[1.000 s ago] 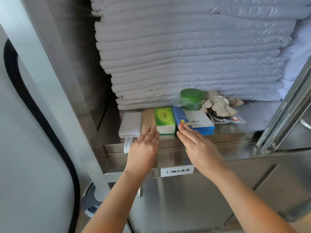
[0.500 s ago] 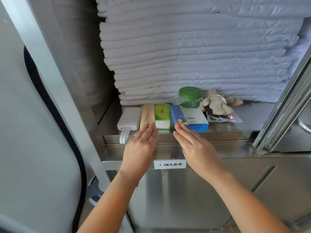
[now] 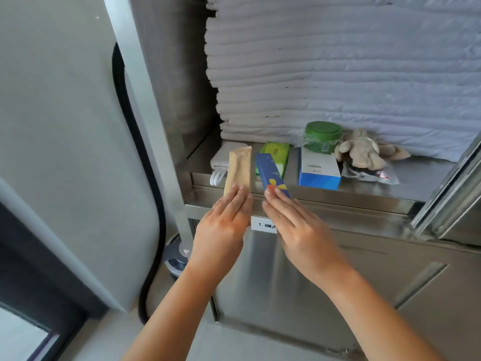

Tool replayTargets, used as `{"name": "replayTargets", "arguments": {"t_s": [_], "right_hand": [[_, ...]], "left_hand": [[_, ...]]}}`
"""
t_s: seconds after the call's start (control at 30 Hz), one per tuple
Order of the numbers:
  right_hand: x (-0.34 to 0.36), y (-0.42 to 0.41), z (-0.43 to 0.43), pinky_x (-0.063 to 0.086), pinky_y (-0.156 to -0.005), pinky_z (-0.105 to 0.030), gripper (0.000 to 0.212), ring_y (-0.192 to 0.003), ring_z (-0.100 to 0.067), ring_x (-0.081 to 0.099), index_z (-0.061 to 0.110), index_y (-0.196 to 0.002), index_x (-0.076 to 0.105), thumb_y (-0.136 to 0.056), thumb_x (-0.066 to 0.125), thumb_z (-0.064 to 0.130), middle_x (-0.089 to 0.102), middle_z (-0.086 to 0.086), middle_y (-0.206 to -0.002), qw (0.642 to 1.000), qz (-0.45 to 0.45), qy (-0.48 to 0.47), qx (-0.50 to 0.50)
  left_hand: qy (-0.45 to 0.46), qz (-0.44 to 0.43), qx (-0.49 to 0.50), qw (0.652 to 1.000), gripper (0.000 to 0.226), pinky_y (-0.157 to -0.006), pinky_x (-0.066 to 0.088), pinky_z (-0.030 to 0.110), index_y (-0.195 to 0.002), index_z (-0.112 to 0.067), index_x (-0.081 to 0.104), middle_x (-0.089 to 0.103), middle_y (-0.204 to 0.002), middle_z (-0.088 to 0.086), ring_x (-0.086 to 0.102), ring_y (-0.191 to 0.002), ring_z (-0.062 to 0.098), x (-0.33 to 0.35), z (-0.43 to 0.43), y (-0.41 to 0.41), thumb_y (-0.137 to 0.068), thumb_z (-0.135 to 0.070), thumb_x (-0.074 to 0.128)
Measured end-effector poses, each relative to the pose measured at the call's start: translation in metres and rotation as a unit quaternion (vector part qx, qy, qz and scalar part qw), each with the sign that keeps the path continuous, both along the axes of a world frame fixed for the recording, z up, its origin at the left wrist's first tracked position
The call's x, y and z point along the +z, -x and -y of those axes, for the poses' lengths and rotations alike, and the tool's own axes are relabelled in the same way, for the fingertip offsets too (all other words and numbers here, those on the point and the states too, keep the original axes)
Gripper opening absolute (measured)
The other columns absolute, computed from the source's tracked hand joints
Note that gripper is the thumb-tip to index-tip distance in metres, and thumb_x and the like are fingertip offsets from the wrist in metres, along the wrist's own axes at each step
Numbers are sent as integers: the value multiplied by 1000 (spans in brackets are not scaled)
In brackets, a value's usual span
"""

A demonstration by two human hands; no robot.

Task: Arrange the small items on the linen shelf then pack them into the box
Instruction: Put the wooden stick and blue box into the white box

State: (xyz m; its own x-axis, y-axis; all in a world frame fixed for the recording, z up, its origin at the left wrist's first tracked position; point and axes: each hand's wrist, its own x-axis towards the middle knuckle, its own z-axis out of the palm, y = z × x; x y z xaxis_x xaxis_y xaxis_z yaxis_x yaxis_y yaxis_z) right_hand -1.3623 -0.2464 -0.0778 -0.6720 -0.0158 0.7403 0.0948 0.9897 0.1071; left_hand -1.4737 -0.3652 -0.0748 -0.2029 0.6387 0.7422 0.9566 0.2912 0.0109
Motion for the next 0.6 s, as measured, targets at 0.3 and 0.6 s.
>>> {"name": "replayTargets", "arguments": {"t_s": [0.3, 0.6], "right_hand": [[0, 5, 65, 55, -77, -49, 39, -106, -39, 60, -11, -104, 66, -66, 69, -19, 62, -25, -114, 995, 8, 34, 92], [-3, 32, 170, 55, -80, -44, 32, -108, -34, 60, -6, -106, 67, -82, 46, -7, 62, -21, -117, 985, -12, -11, 169]], "left_hand": [[13, -2, 86, 996, 43, -69, 57, 38, -99, 7, 70, 67, -108, 19, 65, -98, 35, 0, 84, -22, -60, 21, 62], [34, 16, 162, 986, 47, -77, 53, 47, -100, 6, 70, 67, -108, 19, 64, -100, 36, -7, 205, -24, -55, 11, 81]]}}
